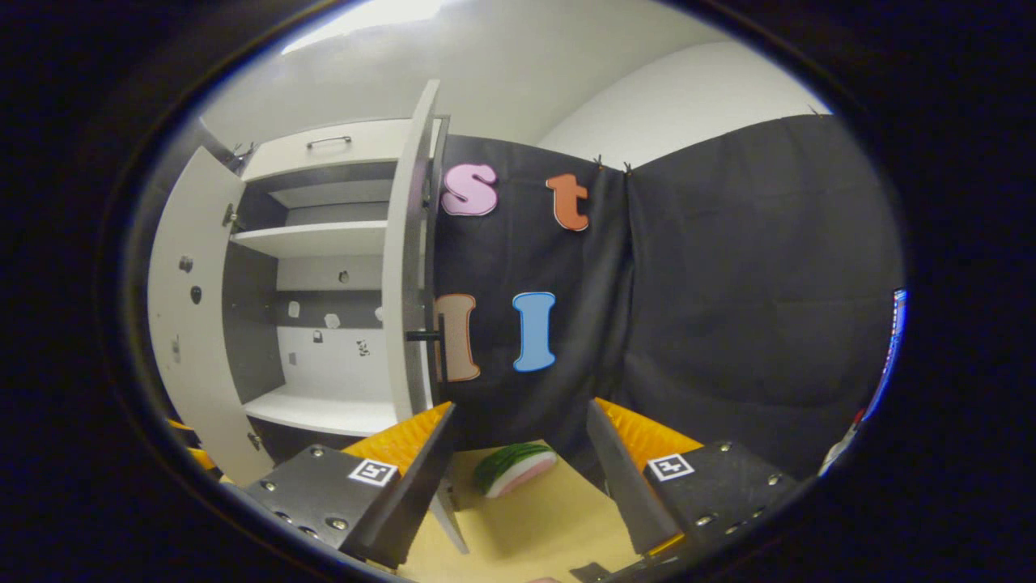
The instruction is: Grasp the bottle in the cabinet with the left hand and place it on the coaster, then close the right door with the right hand and the left door with the left hand.
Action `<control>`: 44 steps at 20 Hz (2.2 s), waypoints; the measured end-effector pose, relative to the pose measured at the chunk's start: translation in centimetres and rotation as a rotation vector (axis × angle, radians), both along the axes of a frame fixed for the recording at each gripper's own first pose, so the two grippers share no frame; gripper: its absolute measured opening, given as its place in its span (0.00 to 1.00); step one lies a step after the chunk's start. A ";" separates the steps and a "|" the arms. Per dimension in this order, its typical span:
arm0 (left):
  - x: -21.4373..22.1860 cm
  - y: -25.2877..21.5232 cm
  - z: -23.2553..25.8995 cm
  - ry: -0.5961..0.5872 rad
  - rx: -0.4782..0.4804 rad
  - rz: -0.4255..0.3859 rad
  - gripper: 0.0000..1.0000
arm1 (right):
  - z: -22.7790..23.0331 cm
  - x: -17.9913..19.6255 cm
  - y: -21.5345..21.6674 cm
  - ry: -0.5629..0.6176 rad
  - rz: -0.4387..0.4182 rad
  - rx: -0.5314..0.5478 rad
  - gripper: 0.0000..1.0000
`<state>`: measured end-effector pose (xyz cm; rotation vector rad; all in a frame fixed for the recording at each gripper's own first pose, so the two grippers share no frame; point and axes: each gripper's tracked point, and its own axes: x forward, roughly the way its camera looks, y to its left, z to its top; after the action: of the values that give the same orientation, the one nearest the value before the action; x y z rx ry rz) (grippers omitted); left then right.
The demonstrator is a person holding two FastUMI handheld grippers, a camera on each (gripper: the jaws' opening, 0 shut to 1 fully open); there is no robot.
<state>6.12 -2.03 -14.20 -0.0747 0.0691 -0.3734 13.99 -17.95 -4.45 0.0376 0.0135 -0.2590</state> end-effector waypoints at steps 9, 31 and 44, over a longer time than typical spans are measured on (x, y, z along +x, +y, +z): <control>2.2 6.5 4.5 -0.072 -0.051 0.133 0.96 | -0.4 8.1 -4.4 0.071 -0.056 -0.036 0.97; -1.4 11.2 4.3 -0.092 0.010 0.223 0.96 | -0.4 11.2 7.3 0.039 0.183 -0.002 0.90; -2.3 20.2 2.4 -0.007 -0.019 0.418 0.96 | -1.3 12.3 13.6 0.026 0.222 0.056 0.90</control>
<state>3.78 18.20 -11.78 -0.1040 0.0413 0.0437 26.30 -4.37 -5.79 0.0880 0.0507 -0.0366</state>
